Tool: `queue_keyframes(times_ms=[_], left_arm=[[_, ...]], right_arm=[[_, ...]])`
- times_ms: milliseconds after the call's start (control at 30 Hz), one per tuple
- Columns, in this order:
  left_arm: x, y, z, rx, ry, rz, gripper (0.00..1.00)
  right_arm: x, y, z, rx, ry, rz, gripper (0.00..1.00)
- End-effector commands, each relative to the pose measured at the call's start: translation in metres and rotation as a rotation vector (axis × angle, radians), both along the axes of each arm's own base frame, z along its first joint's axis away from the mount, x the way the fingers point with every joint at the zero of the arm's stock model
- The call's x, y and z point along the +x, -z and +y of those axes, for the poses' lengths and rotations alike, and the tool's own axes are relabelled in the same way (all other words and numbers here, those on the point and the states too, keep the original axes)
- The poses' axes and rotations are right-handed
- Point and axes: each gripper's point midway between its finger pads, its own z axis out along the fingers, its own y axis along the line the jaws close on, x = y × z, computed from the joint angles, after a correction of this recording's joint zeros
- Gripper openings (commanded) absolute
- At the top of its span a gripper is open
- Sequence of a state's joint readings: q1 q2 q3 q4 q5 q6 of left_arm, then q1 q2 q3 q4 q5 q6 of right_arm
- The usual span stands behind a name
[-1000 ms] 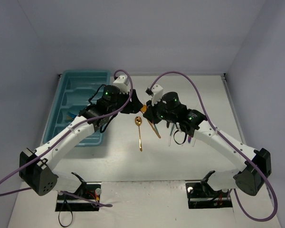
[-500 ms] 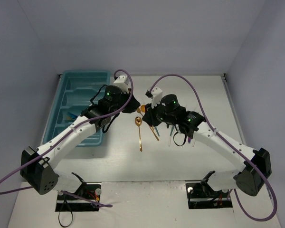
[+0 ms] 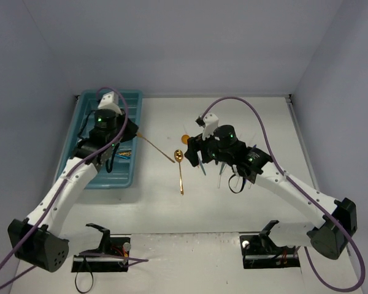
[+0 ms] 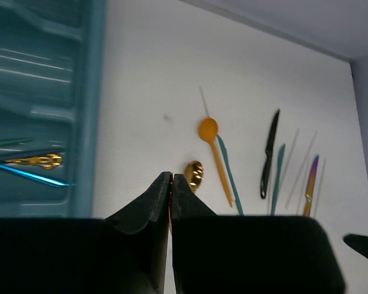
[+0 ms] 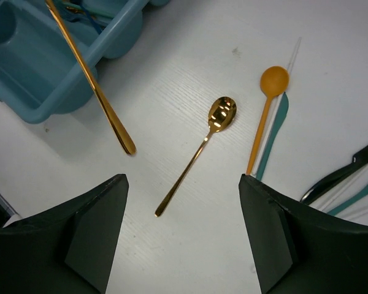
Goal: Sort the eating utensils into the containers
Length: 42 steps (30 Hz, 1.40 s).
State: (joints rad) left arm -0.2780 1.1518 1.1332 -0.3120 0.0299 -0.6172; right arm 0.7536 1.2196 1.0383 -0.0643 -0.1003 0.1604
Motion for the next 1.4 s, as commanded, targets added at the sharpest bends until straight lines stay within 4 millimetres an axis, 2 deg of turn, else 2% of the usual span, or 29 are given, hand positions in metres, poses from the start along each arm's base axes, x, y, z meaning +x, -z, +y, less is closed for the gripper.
queue_keyframes(times_ms=[0, 100, 300, 433, 567, 633, 733, 833, 900, 1033, 1100, 1200, 1333, 1367], left_arm=[[-0.002, -0.026, 0.070, 0.064, -0.147, -0.066, 0.00], [-0.001, -0.021, 0.124, 0.090, -0.281, -0.040, 0.00], [0.006, 0.001, 0.194, 0.088, -0.466, 0.010, 0.00], [0.020, 0.015, 0.219, 0.082, -0.500, 0.031, 0.00], [0.035, 0.045, 0.225, 0.078, -0.494, 0.104, 0.00], [0.039, 0.055, 0.224, 0.064, -0.496, 0.113, 0.01], [0.043, 0.070, 0.221, 0.018, -0.500, 0.128, 0.10], [0.042, 0.076, 0.219, -0.005, -0.511, 0.130, 0.22], [0.040, 0.073, 0.219, -0.008, -0.518, 0.120, 0.33], [0.036, 0.054, 0.208, 0.013, -0.481, 0.089, 0.59], [0.031, 0.045, 0.187, 0.044, -0.432, 0.091, 0.62], [0.023, 0.031, 0.144, 0.116, -0.332, 0.085, 0.63], [0.012, 0.027, 0.110, 0.121, -0.270, 0.100, 0.66], [0.007, 0.023, 0.092, 0.120, -0.233, 0.097, 0.66]], right_arm=[[0.006, -0.024, -0.016, 0.050, 0.081, -0.088, 0.71], [0.004, -0.020, -0.023, 0.046, 0.098, -0.089, 0.72], [-0.001, -0.008, -0.031, 0.037, 0.113, -0.073, 0.72], [-0.005, -0.002, -0.037, 0.038, 0.120, -0.065, 0.73], [-0.009, 0.003, -0.042, 0.027, 0.122, -0.059, 0.73], [-0.010, 0.004, -0.044, 0.023, 0.125, -0.056, 0.73], [-0.010, 0.005, -0.046, 0.020, 0.128, -0.055, 0.73], [-0.006, 0.009, -0.050, 0.004, 0.155, -0.055, 0.73], [-0.006, 0.011, -0.052, -0.002, 0.166, -0.052, 0.73], [-0.003, 0.017, -0.060, -0.012, 0.219, -0.044, 0.73], [-0.001, 0.019, -0.065, -0.018, 0.251, -0.041, 0.73], [0.003, 0.024, -0.078, -0.027, 0.324, -0.038, 0.73], [0.005, 0.023, -0.091, -0.015, 0.384, -0.039, 0.73], [0.005, 0.022, -0.096, -0.009, 0.402, -0.041, 0.73]])
